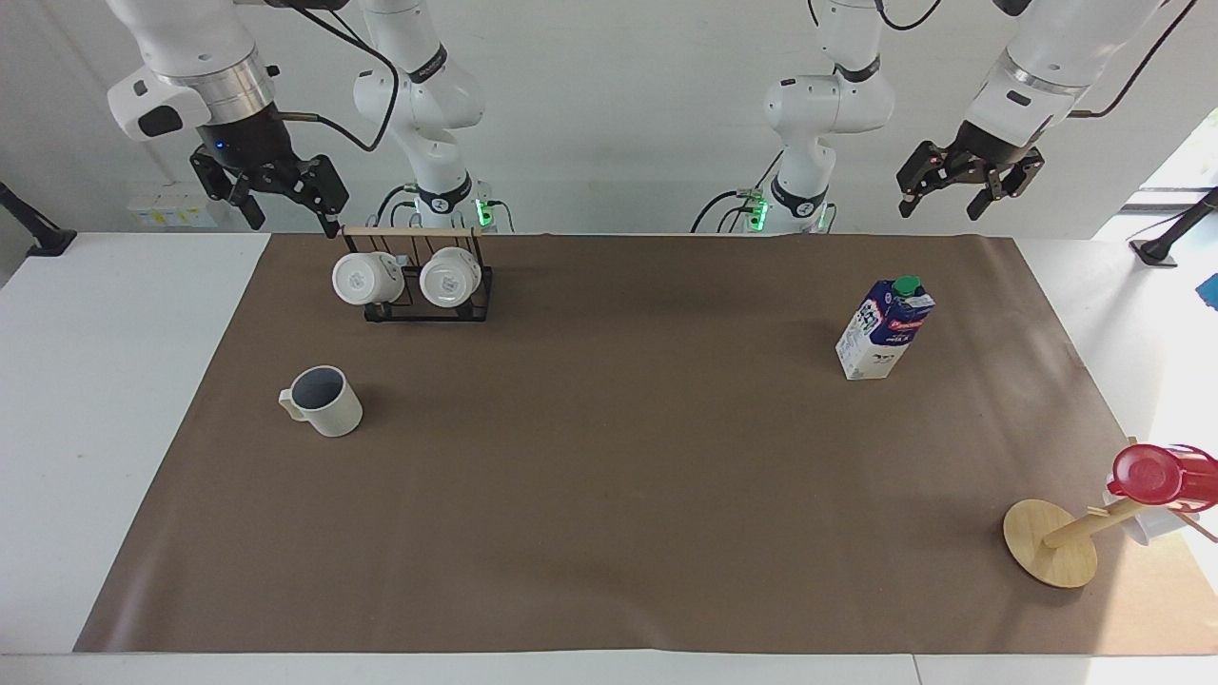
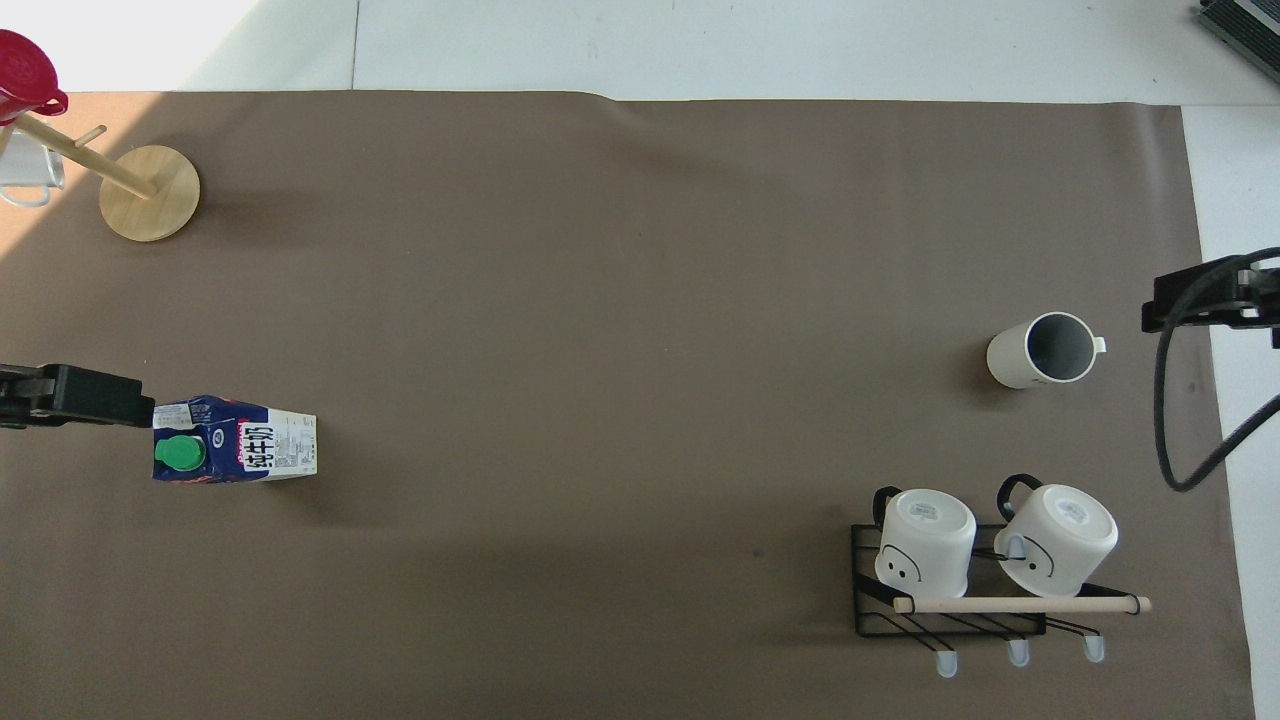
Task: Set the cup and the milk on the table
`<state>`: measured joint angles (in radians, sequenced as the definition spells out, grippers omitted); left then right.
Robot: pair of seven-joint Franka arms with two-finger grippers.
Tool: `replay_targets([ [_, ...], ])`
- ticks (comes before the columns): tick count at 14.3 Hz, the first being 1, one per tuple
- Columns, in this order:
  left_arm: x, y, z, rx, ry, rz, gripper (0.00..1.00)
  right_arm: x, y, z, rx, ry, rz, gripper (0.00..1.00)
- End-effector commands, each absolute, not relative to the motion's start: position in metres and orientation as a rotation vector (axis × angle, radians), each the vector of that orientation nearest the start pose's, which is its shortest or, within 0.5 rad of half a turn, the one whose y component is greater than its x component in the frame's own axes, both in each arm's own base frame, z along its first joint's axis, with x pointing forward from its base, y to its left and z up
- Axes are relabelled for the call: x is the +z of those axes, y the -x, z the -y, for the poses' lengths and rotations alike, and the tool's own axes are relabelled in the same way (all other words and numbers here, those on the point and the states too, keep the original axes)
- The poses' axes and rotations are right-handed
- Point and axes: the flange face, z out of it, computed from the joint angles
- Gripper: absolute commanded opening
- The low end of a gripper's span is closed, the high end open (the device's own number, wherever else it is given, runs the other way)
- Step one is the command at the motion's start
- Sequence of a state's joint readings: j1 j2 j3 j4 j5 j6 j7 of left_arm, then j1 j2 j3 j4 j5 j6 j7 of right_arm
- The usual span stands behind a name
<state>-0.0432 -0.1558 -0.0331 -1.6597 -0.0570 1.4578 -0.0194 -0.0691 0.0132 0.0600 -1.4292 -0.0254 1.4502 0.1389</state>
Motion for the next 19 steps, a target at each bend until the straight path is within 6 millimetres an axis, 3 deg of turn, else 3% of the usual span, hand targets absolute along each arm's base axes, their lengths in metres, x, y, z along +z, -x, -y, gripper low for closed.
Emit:
replay_targets([
  [1, 0.6597, -0.4922, 0.045, 0.057, 3.179, -0.114, 1.0, 0.6722, -0.5403, 0.0115, 0.006, 3.154, -0.212, 1.0],
  [19, 0.6593, -0.4939, 0.0398, 0.043, 3.183, -0.069, 1.0, 0.6732, -0.5406, 0.0117, -0.002, 3.155, -0.22, 1.0],
])
